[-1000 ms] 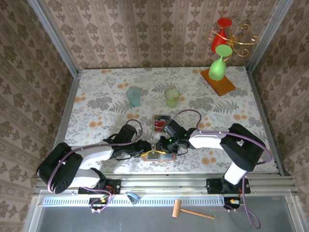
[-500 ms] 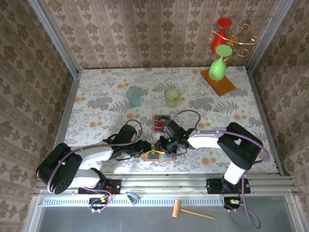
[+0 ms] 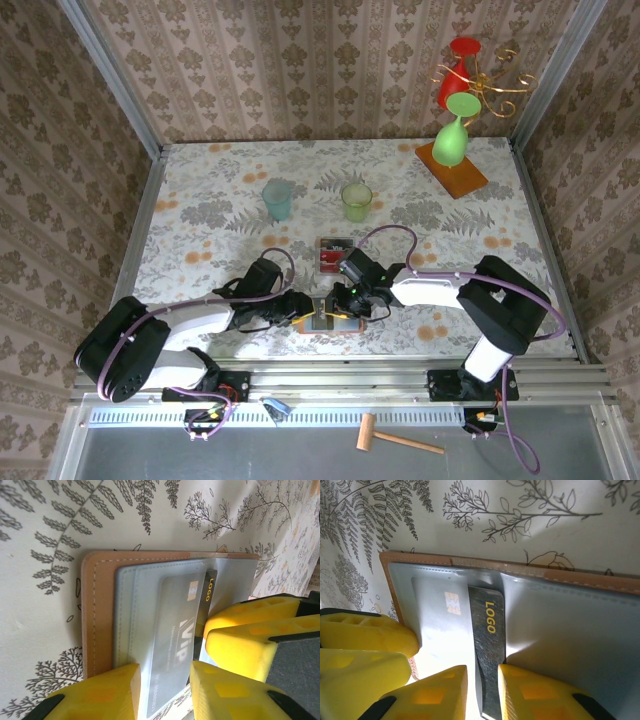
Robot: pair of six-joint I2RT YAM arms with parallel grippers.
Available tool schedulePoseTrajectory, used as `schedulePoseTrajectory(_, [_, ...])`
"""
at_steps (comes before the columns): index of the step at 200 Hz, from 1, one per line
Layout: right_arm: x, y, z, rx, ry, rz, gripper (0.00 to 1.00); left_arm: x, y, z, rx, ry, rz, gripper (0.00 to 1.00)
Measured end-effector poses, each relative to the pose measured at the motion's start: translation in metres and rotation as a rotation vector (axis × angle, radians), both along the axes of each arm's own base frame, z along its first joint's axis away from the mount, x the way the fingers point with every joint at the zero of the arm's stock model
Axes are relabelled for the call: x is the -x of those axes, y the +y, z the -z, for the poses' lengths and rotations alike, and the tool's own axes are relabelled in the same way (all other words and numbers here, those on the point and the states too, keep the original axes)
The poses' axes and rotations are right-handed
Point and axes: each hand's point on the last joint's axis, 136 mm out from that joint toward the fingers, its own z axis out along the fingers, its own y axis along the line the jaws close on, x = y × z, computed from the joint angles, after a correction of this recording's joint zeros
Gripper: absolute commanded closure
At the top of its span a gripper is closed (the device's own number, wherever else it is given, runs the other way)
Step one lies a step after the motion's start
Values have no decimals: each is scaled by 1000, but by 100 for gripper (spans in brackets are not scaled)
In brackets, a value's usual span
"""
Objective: Take the credit cards out of the card holder
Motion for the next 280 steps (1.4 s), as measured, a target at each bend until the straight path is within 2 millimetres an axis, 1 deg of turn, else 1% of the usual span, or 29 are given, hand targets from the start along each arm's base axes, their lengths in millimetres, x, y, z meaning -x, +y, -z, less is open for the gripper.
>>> schedulePoseTrajectory(45, [1, -4, -2, 13, -7, -5, 76, 0, 0, 0, 0, 0, 0, 68])
schedulePoseTrajectory(86, [-1, -3, -16, -9, -34, -1, 76, 3, 3, -4, -2, 1, -1, 69])
schedulePoseTrajectory(153, [-2, 1, -20, -32, -42, -6, 78, -2, -1, -13, -4, -18, 11, 88])
schedulePoseTrajectory(175, [-2, 3, -20, -43, -41, -11, 78, -2, -1, -6, -20, -3, 15, 94])
schedulePoseTrajectory(197, [-2, 7, -16, -55, -29, -21, 78, 0, 1, 0, -38, 12, 20, 97])
schedulePoseTrajectory(228, [0, 10, -8, -56, -9, -29, 78, 2, 3, 5, -54, 22, 26, 98])
schedulePoseTrajectory(280, [0, 10, -8, -57, -9, -30, 78, 2, 4, 6, -60, 17, 23, 97])
